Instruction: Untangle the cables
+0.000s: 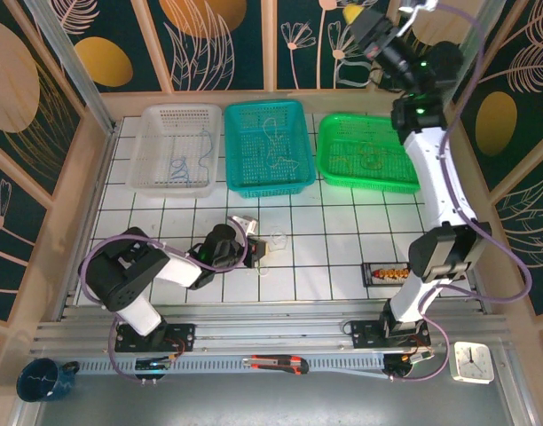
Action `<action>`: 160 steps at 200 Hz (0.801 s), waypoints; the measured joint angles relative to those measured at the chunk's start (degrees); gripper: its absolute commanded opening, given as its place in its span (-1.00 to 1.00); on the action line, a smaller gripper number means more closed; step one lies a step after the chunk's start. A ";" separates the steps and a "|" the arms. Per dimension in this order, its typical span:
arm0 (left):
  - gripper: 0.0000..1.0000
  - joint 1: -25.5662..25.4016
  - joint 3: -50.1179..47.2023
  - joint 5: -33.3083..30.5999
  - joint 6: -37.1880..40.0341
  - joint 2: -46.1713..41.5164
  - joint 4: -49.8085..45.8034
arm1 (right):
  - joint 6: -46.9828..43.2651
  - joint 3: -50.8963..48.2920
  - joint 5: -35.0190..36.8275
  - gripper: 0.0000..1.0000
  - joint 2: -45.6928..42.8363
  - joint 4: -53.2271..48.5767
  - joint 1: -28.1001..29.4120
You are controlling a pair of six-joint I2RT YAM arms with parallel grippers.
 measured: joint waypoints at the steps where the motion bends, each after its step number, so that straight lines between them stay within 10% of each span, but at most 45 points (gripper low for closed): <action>1: -1.00 0.00 0.04 0.00 0.00 -0.09 -0.04 | -0.07 -0.17 0.02 -1.00 0.09 -0.04 0.15; 59: -1.00 0.00 1.73 0.39 0.02 -6.03 -3.04 | -5.51 -5.33 0.81 -1.00 12.98 -3.13 8.76; 90: -1.00 0.00 1.75 0.37 0.00 -7.10 -4.33 | -9.75 -4.52 1.86 0.16 21.22 -9.35 11.63; 127: -1.00 0.00 1.77 -0.04 0.00 -9.16 -5.95 | -16.35 -6.27 3.58 0.38 25.00 -18.99 12.28; 160: -0.02 0.00 1.79 -3.02 0.59 -12.83 -9.22 | -19.71 -16.37 4.57 0.38 17.18 -20.90 12.13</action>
